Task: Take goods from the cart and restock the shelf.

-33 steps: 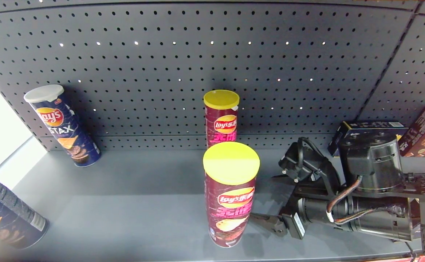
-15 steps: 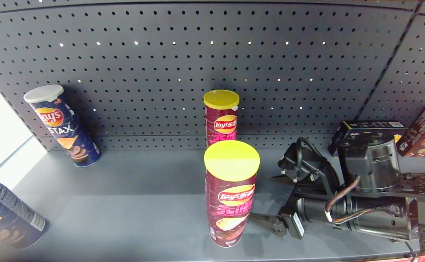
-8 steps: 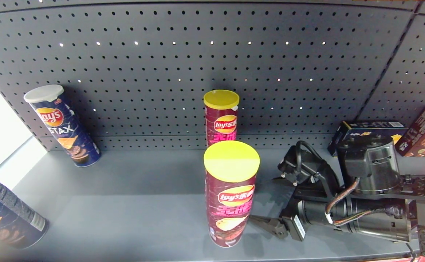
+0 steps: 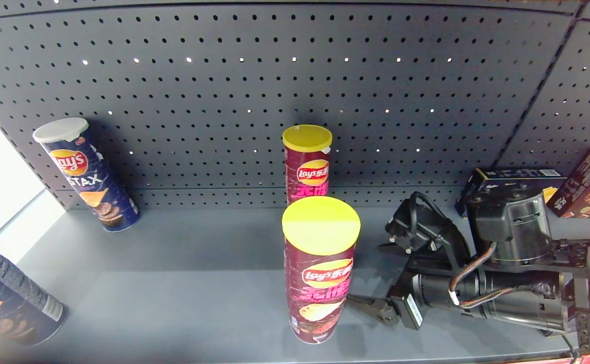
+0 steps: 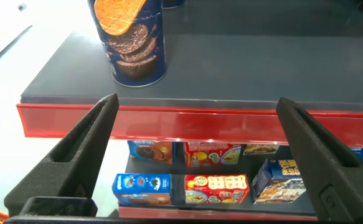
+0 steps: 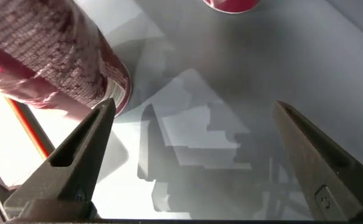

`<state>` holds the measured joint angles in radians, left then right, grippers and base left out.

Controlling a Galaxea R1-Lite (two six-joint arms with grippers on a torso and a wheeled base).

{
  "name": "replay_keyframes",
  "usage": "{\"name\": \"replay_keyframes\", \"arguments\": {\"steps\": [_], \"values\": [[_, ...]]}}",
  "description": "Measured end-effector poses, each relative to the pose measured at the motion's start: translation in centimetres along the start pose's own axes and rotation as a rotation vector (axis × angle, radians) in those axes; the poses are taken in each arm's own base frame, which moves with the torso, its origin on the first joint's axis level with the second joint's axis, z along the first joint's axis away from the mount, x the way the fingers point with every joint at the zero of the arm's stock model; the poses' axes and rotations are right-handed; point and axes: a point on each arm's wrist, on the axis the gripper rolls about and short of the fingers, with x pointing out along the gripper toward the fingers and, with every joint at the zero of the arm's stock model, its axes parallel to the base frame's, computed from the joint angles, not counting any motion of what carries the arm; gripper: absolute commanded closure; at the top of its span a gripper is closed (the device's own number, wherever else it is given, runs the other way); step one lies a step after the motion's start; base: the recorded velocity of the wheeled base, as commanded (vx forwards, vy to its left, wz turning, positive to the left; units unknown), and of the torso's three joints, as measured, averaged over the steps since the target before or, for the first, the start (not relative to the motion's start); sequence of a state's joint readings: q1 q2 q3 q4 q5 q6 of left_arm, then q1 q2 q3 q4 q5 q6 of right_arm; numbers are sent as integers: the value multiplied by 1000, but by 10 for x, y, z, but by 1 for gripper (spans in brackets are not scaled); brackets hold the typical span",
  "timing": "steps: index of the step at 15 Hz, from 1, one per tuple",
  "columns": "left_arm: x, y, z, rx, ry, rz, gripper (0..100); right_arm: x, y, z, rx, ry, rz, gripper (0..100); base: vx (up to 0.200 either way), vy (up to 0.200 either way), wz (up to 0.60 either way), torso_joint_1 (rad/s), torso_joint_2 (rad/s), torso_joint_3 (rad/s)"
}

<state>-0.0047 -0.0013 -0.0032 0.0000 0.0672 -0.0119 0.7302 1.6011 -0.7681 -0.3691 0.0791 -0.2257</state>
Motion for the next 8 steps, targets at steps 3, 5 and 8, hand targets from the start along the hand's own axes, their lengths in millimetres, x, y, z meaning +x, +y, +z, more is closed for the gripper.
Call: {"name": "replay_keyframes", "arguments": {"steps": [3, 5, 8], "values": [[0, 0, 0, 0, 0, 0, 0, 1, 2, 0, -4, 2, 6, 0, 0, 0, 0, 0, 0, 0], [0, 0, 0, 0, 0, 0, 0, 2, 3, 0, -5, 4, 10, 0, 0, 0, 0, 0, 0, 0], [0, 0, 0, -1, 0, 0, 0, 4, 5, -1, -9, 8, 19, 0, 0, 0, 0, 0, 0, 0]]}}
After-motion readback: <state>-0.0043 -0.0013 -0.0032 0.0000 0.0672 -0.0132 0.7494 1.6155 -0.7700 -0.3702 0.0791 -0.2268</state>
